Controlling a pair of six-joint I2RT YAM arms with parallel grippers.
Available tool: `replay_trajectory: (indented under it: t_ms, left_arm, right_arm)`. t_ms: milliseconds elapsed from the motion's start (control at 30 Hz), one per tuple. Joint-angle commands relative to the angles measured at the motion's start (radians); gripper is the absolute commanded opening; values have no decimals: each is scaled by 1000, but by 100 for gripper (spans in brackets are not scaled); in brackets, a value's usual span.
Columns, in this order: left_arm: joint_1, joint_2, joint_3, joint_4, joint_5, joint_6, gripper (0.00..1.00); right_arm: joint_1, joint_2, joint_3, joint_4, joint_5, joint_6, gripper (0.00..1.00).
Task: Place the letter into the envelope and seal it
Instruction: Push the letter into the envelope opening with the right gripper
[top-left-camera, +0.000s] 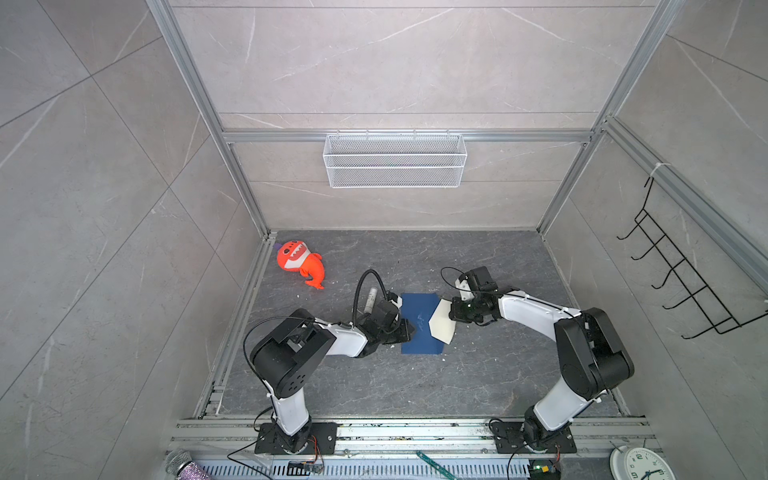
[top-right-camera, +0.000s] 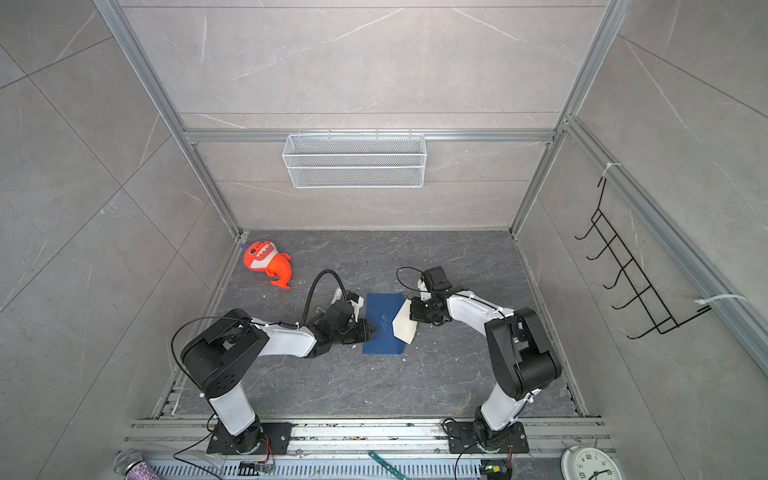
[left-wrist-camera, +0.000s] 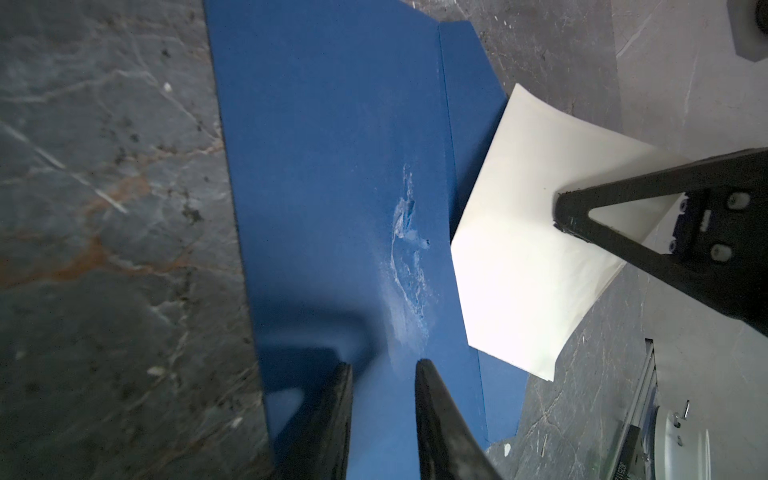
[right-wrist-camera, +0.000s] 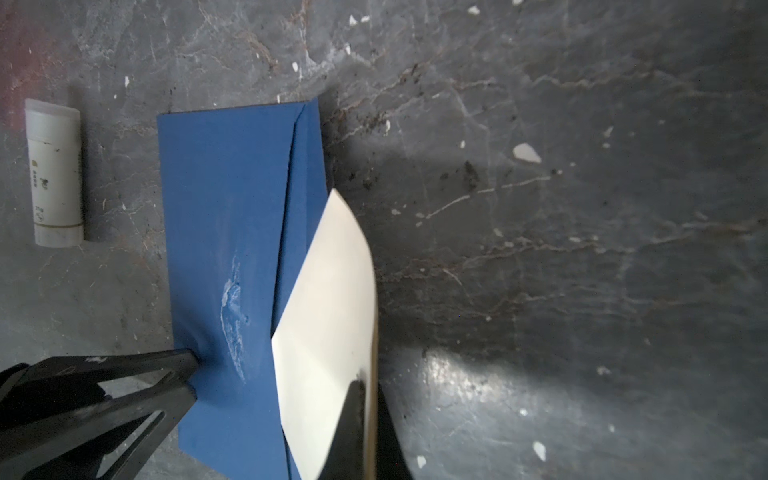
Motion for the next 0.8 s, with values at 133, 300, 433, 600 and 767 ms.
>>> replay_trajectory:
  t_ms: [133,300,433,600,767]
  left_arm:
    - [-3,57,-9,-8,-17,-8,30]
    - [-3,67,-7,1,-13,-12,30]
    - [-3,75,-3,2,-10,-14,30]
    - [-2,84,-1,12,-7,-18,30]
    - [-3,88,-1,16,-5,-20,30]
  right_arm:
    - [7,0,28,-65,4,-82,0]
    - [20,10,55,-113,53,-134,0]
    - [42,17,76,-143,100,-170,0]
    - [77,42,109,-173,144,-186,0]
    - [82,70,138,-192,146,-178,0]
